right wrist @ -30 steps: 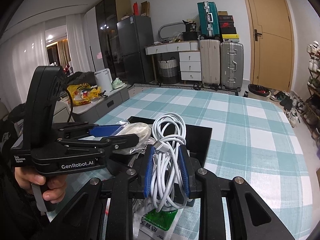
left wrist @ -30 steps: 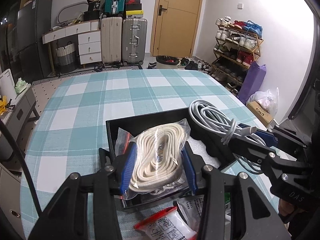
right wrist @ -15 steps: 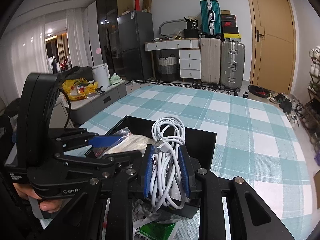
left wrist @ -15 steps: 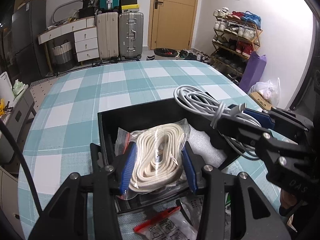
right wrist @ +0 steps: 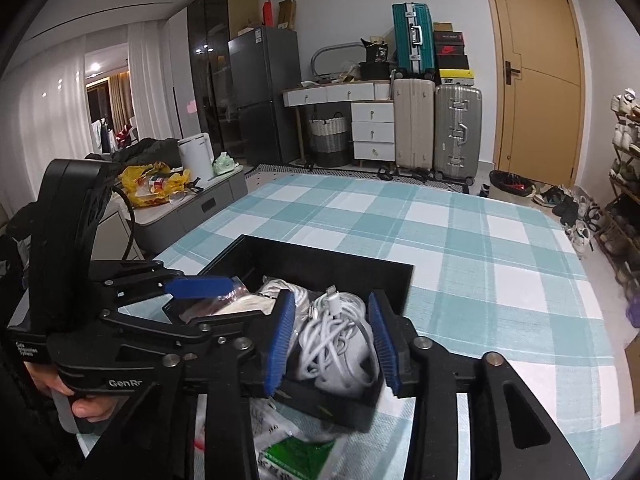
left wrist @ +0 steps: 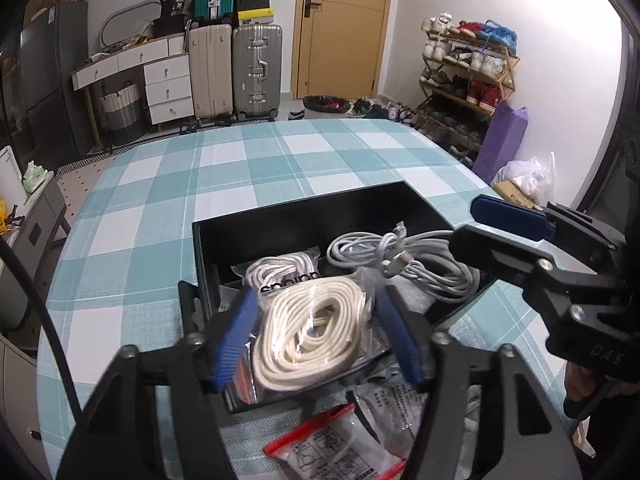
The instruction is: Organize soft objects
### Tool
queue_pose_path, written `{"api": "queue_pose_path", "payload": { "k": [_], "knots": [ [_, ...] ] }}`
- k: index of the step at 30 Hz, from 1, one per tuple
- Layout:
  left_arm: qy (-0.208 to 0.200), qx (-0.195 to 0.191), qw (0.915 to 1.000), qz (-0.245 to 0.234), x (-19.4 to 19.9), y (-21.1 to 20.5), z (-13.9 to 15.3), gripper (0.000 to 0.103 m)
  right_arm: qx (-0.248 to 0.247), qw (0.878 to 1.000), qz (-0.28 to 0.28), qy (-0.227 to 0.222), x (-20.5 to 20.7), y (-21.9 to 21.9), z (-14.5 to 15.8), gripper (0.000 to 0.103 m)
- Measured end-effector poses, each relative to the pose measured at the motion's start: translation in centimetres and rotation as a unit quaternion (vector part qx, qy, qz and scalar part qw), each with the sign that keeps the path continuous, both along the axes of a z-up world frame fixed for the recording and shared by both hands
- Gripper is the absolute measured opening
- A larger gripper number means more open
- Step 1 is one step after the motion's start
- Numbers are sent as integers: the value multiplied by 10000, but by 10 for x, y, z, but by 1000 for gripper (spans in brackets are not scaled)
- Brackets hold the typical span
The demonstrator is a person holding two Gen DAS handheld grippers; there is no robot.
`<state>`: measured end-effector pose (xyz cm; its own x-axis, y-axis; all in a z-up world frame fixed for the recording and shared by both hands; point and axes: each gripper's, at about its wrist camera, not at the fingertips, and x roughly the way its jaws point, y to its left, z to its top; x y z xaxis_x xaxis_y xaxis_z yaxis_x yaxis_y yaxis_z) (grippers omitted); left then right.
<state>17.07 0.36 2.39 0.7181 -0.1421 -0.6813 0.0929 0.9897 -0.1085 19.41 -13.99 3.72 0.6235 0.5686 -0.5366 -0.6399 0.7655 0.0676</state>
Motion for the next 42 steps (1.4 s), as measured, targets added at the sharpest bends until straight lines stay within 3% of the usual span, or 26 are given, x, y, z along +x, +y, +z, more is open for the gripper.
{"api": "queue_pose_path", "payload": {
  "k": [2,4,7,9,26,42],
  "knots": [
    [-9,-1,10000,-25,-3,-1,1,76,33,10000,-69,-2,-4,-7,2,61],
    [-96,42,9999,-15,-10,-1,4,84,56,9999,-151,-6,-8,-13,3,83],
    [-235,69,9997,2,-21,-1,10,96,86,9994,-329,-32,-17,-23,5,101],
    [-273,94,9995,103,-27,1,13,103,173,9991,-386,-3,-23,-29,6,102],
    [-426,259,9968,624,-82,21,20,103,120,9964,-744,380,-61,-47,-14,102],
    [-217,370,9972,617,-102,17,5,103,-45,9971,-532,542,-72,-37,-23,102]
  ]
}}
